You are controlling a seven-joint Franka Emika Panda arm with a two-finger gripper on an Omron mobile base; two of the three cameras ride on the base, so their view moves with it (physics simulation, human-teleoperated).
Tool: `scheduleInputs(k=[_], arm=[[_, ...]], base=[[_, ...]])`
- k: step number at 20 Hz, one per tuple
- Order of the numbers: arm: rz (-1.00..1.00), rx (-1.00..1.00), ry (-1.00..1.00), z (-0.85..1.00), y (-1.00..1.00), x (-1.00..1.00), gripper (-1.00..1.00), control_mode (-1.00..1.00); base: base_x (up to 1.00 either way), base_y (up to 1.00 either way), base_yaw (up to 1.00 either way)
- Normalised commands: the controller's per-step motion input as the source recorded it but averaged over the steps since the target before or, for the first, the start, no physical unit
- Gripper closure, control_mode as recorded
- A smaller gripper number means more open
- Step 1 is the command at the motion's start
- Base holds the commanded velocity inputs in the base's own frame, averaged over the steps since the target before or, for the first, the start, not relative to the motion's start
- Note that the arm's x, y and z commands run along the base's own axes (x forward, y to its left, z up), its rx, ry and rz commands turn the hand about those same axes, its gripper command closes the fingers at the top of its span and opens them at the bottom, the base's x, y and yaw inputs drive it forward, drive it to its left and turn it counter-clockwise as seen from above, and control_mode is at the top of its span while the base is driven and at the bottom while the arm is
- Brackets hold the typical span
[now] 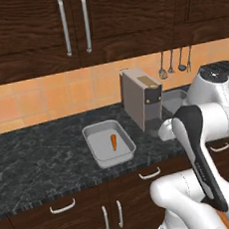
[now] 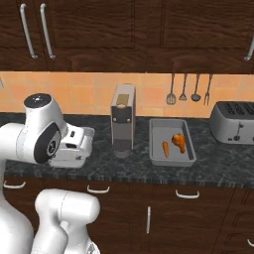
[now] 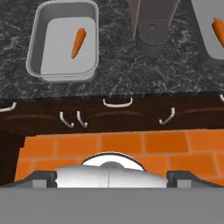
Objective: Place one carrot and one chicken drumstick in each tupperware on the nearby counter, to pack two identical lunches.
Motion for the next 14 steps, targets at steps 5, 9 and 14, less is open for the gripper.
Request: scheduleInputs(k=[5, 9, 14], arm=[[-0.05, 0.0, 0.01, 0.0, -0.05, -0.28, -1.0, -1.0], [0.0, 0.0, 0.0, 0.0, 0.0, 0.0, -1.0, -1.0], [0.0, 0.0, 0.0, 0.0, 0.0, 0.0, -1.0, 1.0]], base=[[0.0, 0.0, 0.0], [0.0, 0.0, 0.0], [-0.72, -0.81, -0.23]])
